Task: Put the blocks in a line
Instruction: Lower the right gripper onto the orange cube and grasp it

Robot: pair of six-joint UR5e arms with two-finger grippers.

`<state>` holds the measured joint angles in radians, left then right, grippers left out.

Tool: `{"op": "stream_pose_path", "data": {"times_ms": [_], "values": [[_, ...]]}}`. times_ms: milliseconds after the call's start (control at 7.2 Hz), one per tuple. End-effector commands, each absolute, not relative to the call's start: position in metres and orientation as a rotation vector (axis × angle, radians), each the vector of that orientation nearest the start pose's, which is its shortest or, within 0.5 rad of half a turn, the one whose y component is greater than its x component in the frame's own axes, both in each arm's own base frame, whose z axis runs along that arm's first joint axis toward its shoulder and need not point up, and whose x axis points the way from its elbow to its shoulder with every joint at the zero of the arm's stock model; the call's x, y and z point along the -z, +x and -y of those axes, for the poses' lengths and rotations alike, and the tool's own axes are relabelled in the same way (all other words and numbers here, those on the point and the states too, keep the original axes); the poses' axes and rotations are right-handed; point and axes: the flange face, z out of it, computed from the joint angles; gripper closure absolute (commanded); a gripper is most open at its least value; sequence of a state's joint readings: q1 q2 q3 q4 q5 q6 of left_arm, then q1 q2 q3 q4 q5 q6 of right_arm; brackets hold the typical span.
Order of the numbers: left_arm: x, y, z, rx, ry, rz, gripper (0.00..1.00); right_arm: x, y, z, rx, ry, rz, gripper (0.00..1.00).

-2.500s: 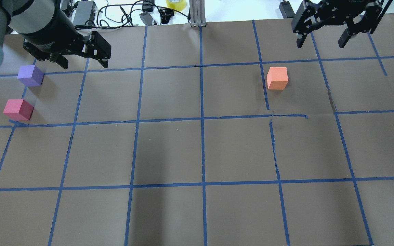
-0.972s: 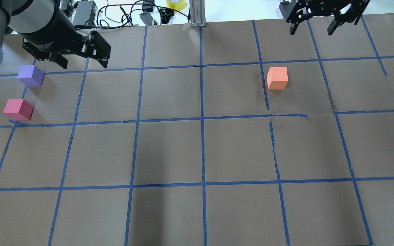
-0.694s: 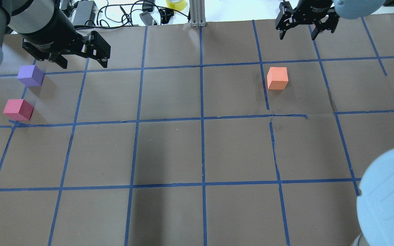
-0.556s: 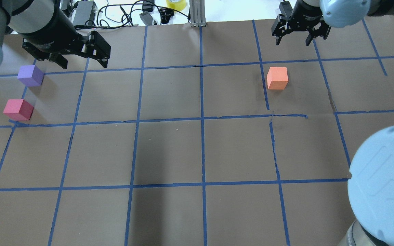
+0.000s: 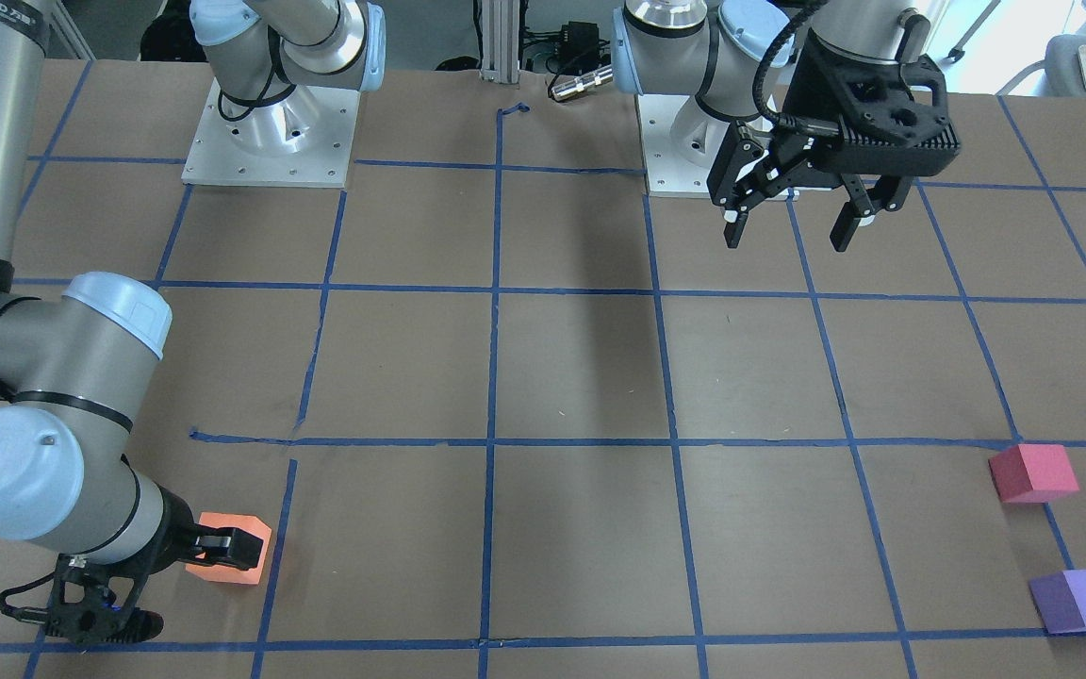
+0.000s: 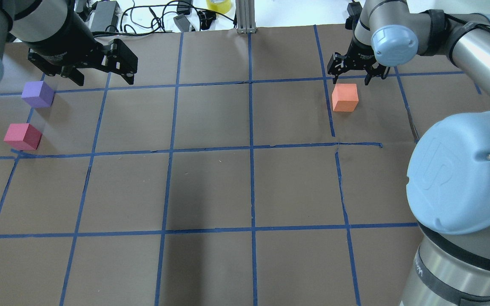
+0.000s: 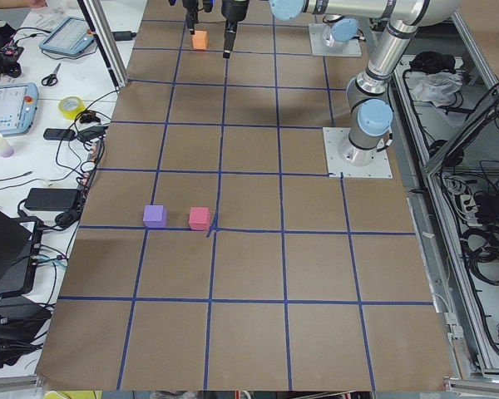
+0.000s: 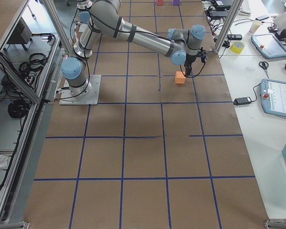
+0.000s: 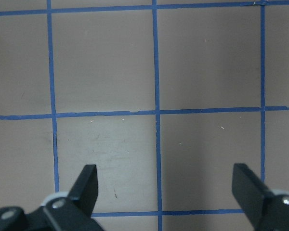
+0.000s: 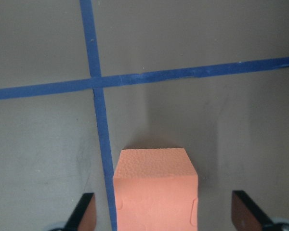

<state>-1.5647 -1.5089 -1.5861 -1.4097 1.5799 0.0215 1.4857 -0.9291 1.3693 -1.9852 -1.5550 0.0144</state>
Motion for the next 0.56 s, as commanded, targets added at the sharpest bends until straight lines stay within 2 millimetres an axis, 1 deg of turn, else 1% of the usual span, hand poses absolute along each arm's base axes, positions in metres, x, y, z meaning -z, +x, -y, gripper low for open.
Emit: {"op": "stream_pose_path", "data": {"times_ms": [0,139,278,417], "values": [[-0.5278,-0.1294,0.4846,0.323,0.022,-3.113,0.00,-0.1975,0.0749,0.7091,-0.106,0.168,-3.112,0.00],[-0.5278,-0.1296,0.4846,0.323,0.023,-3.114,0.00,-0.1918,0.0752,0.7084,-0.119,0.166,-3.119,0.10],[-0.5278,-0.1294,0.4846,0.323,0.022,-3.113,0.00,-0.1938,0.0762,0.7080,-0.117,0.161,-3.121,0.64],[-0.5278,-0.1294,0.4846,0.323,0.022,-3.113,0.00,-0.1954,0.0764,0.7073,-0.121,0.161,-3.119,0.88]]}}
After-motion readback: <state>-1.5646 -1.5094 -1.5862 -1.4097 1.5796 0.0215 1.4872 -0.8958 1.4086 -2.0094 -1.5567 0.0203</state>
